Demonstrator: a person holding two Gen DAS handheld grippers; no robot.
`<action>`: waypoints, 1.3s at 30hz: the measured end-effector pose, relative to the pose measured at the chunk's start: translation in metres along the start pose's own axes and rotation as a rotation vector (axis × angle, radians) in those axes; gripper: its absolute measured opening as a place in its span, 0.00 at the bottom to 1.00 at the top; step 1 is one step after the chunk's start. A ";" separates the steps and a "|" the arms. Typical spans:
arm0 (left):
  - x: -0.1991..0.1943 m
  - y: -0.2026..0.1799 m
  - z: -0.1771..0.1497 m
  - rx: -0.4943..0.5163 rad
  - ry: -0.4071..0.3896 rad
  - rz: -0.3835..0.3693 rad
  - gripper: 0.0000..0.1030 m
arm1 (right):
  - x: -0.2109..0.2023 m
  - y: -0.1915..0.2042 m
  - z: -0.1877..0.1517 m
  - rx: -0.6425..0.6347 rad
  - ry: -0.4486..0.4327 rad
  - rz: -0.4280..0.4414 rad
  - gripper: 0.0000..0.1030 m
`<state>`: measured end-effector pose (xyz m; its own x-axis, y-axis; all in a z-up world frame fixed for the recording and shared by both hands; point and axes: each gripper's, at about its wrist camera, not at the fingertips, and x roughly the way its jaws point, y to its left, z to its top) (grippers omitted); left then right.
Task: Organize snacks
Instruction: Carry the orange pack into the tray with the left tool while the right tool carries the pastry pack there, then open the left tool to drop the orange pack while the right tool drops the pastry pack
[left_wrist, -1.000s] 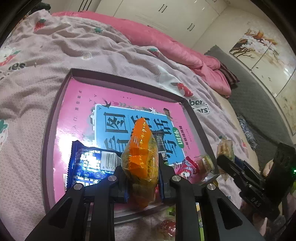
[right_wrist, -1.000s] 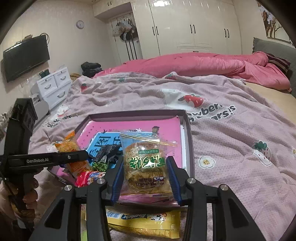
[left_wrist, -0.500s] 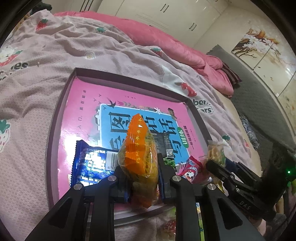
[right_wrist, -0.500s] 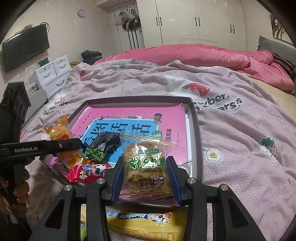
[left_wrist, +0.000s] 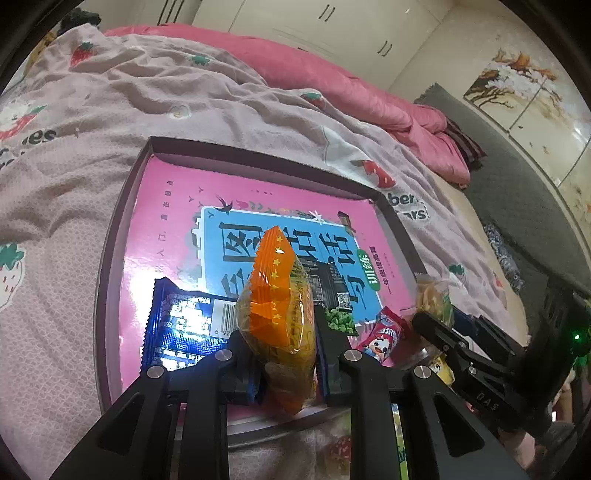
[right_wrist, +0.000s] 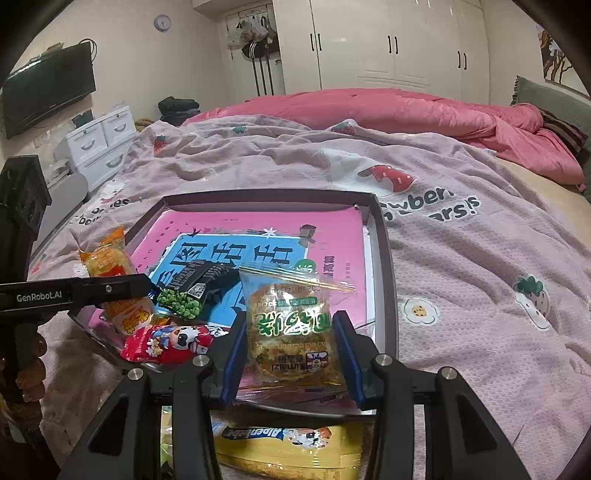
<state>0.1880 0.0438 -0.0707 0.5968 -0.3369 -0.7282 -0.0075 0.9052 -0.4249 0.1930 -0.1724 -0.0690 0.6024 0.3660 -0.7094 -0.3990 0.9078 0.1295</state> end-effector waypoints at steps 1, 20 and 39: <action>0.001 -0.001 0.000 0.002 0.000 0.002 0.23 | 0.000 -0.001 0.000 0.005 0.000 0.002 0.45; -0.002 -0.001 0.001 0.019 0.002 0.035 0.34 | -0.004 -0.005 0.000 0.043 -0.010 0.030 0.47; -0.018 0.007 0.008 0.010 -0.026 0.077 0.46 | -0.009 -0.004 0.000 0.037 -0.018 0.041 0.48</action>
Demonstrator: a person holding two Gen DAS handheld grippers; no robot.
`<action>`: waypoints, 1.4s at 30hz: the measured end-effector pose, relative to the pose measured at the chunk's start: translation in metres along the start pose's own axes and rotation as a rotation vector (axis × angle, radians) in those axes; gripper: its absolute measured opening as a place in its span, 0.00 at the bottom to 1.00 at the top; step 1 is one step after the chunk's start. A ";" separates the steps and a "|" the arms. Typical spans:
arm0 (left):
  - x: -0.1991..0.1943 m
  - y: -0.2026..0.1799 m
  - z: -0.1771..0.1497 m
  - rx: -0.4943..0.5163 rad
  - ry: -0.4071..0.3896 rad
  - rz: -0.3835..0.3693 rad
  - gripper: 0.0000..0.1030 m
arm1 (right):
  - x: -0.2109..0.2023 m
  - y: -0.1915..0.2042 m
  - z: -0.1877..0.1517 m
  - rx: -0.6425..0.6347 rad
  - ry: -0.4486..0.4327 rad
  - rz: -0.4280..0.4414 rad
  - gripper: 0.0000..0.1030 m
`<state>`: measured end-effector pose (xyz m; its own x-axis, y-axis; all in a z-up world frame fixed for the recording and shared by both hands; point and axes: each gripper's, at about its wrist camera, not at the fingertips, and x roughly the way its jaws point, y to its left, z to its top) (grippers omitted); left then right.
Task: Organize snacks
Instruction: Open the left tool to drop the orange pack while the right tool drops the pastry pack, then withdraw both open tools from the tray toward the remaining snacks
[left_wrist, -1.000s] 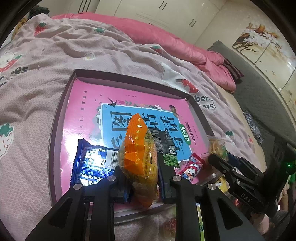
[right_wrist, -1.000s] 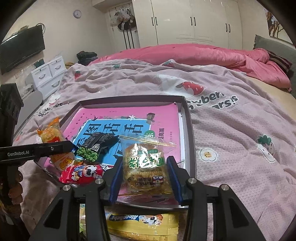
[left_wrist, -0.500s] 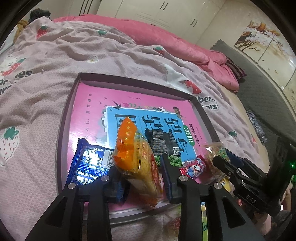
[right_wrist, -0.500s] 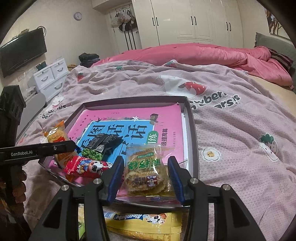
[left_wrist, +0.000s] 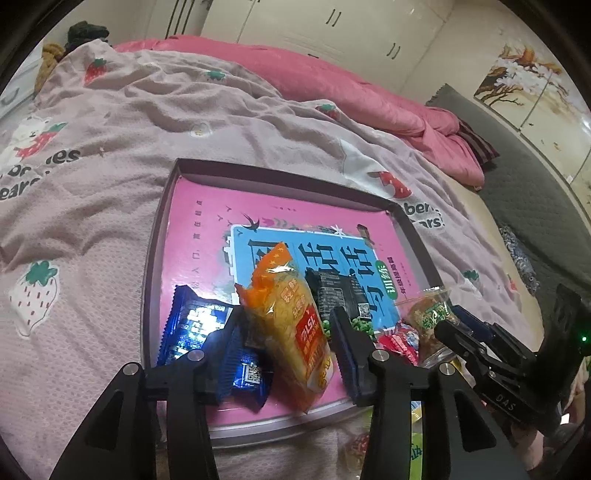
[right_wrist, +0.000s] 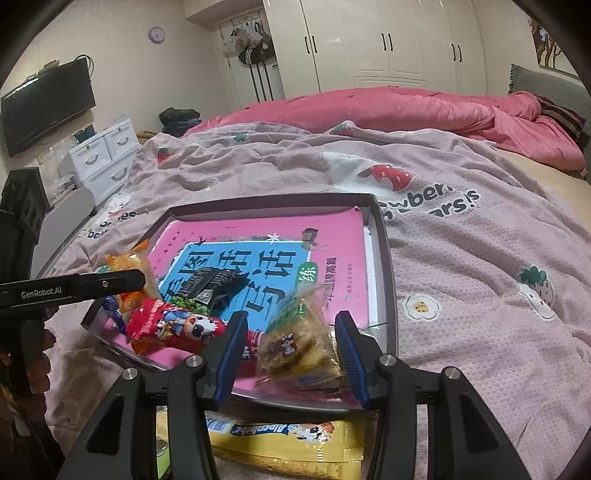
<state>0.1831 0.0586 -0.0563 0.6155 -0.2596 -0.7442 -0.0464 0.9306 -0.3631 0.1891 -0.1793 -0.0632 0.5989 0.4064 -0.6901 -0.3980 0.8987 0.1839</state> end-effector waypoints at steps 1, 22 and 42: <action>-0.001 0.000 0.000 -0.001 0.000 -0.001 0.46 | 0.000 0.001 0.000 -0.004 0.000 0.001 0.48; -0.021 -0.009 0.004 0.022 -0.024 -0.010 0.62 | -0.011 0.007 0.002 -0.009 -0.032 0.042 0.53; -0.051 -0.036 -0.001 0.091 -0.046 -0.020 0.72 | -0.042 0.006 0.007 -0.007 -0.113 0.014 0.62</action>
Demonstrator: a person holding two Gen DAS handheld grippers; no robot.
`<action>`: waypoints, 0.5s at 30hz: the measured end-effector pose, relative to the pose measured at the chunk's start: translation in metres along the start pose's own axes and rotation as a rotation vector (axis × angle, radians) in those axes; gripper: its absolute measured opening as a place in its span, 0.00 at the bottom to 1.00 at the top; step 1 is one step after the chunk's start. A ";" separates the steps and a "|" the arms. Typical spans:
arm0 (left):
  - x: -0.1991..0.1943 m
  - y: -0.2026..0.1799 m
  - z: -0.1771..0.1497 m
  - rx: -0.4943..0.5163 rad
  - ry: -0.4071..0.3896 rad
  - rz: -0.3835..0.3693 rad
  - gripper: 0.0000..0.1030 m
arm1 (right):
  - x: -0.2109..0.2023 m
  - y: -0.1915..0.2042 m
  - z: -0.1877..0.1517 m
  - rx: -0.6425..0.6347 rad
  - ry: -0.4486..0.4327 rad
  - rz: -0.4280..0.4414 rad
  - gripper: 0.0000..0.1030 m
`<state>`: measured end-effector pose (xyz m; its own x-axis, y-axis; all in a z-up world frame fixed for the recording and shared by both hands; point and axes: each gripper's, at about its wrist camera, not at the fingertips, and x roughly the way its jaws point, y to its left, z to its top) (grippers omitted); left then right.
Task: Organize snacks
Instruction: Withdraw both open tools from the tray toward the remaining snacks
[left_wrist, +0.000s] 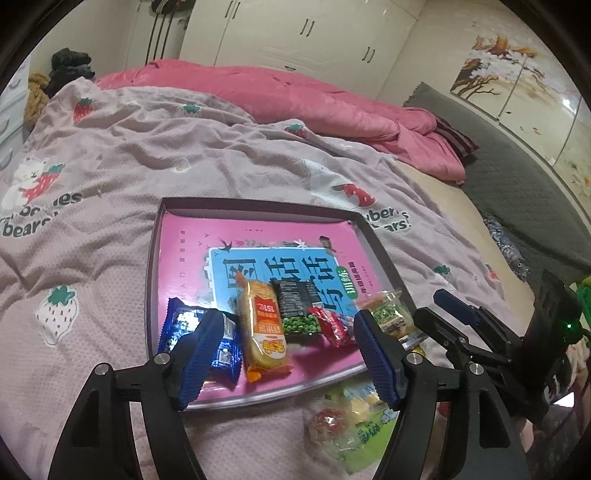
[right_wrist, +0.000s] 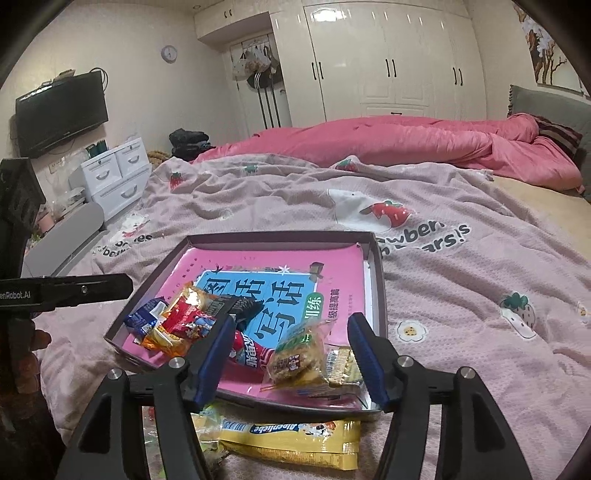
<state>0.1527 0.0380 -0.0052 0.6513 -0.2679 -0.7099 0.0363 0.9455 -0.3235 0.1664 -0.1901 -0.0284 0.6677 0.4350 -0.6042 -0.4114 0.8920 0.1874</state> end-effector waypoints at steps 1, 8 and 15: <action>-0.001 -0.001 0.000 0.002 -0.001 0.000 0.72 | -0.002 -0.001 0.000 0.004 -0.005 -0.001 0.62; -0.011 -0.008 -0.001 0.016 -0.013 -0.001 0.73 | -0.015 -0.004 0.002 0.025 -0.033 0.001 0.65; -0.019 -0.014 -0.003 0.031 -0.018 0.007 0.75 | -0.028 0.000 0.002 0.017 -0.047 -0.001 0.65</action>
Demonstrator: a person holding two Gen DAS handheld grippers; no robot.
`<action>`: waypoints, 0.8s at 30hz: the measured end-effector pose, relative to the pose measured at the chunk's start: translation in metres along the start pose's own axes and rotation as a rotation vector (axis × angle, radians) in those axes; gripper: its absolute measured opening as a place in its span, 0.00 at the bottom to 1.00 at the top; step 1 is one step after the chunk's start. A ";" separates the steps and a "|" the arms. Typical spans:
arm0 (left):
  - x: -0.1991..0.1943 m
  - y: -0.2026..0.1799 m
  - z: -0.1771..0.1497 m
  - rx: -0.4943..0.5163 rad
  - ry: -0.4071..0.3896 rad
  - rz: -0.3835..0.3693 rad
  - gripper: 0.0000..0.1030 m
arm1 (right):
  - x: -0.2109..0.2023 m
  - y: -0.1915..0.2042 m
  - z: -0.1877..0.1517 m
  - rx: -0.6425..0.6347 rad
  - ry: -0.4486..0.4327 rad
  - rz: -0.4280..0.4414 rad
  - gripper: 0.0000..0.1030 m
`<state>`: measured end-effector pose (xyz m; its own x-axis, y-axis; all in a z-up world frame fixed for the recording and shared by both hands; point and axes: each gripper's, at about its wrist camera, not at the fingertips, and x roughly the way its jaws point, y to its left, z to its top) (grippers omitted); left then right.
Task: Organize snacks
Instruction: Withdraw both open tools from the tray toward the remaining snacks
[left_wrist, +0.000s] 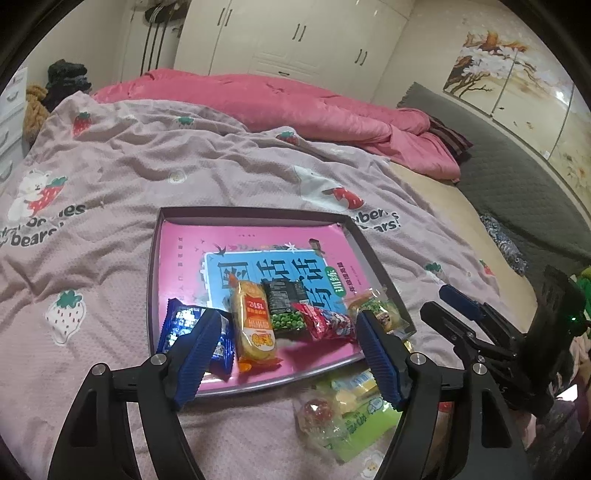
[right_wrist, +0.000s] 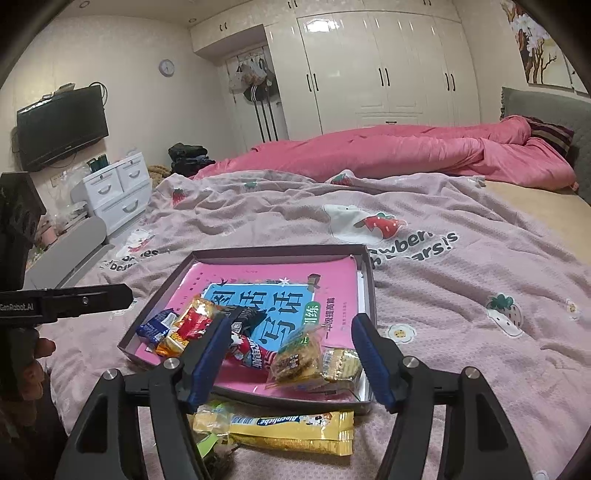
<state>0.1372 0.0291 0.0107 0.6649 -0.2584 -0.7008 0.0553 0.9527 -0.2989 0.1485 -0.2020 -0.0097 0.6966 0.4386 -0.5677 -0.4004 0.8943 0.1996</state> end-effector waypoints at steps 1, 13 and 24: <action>0.000 0.000 0.000 0.002 0.001 0.000 0.75 | -0.002 0.000 0.000 0.000 -0.002 0.001 0.65; -0.010 -0.011 -0.010 0.029 0.018 -0.009 0.75 | -0.023 0.006 -0.005 0.002 -0.012 -0.004 0.66; -0.019 -0.016 -0.019 0.038 0.038 -0.012 0.75 | -0.047 0.012 -0.016 -0.012 0.001 -0.023 0.66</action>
<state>0.1095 0.0160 0.0162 0.6349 -0.2755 -0.7218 0.0920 0.9546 -0.2835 0.1014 -0.2133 0.0066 0.7053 0.4175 -0.5729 -0.3914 0.9032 0.1763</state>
